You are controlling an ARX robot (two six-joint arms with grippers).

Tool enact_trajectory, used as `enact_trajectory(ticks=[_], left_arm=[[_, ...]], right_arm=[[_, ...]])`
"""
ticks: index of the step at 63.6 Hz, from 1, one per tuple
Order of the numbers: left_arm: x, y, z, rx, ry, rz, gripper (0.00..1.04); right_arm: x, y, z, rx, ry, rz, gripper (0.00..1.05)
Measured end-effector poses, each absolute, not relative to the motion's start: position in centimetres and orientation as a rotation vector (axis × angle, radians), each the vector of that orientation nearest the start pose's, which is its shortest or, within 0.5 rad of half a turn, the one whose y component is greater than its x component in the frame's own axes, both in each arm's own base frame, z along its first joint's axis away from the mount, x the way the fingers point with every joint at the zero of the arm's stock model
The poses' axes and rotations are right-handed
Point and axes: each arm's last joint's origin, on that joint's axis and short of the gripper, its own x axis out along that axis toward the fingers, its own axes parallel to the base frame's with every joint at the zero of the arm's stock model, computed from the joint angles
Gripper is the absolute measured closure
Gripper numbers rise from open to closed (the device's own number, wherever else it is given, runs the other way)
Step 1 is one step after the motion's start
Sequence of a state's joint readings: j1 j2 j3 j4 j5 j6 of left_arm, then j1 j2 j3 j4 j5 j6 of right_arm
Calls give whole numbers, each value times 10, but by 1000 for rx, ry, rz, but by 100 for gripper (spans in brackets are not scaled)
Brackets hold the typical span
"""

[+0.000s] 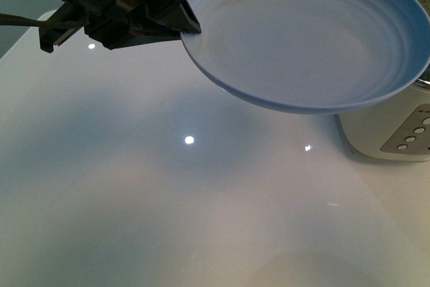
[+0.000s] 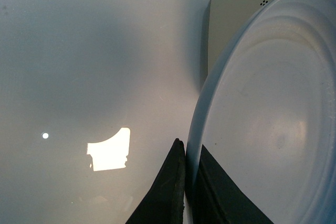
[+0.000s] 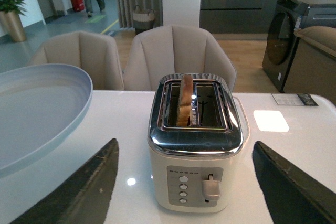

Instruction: Left arm holds plate, right arm toasts bread

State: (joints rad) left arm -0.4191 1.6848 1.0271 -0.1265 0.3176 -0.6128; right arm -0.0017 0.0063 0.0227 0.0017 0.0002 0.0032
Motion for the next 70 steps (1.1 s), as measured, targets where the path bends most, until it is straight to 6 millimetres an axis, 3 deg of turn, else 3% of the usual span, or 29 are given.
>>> enact_trajectory(ticks=[2, 19, 36, 44, 60, 70], left_arm=[[314, -150, 196, -512, 985, -429, 102], [315, -147, 197, -509, 988, -439, 102], [320, -118, 198, -493, 962, -418, 102], [321, -94, 191, -482, 967, -387, 102], [318, -15, 169, -438, 943, -282, 102], [313, 25, 155, -410, 903, -274, 102]], right_arm=[[97, 0, 171, 4, -18, -2, 7], [97, 0, 171, 3, -18, -2, 9], [97, 0, 171, 3, -18, -2, 9], [97, 0, 171, 3, -18, -2, 9], [97, 0, 171, 3, -18, -2, 9], [97, 0, 171, 3, -18, -2, 9]])
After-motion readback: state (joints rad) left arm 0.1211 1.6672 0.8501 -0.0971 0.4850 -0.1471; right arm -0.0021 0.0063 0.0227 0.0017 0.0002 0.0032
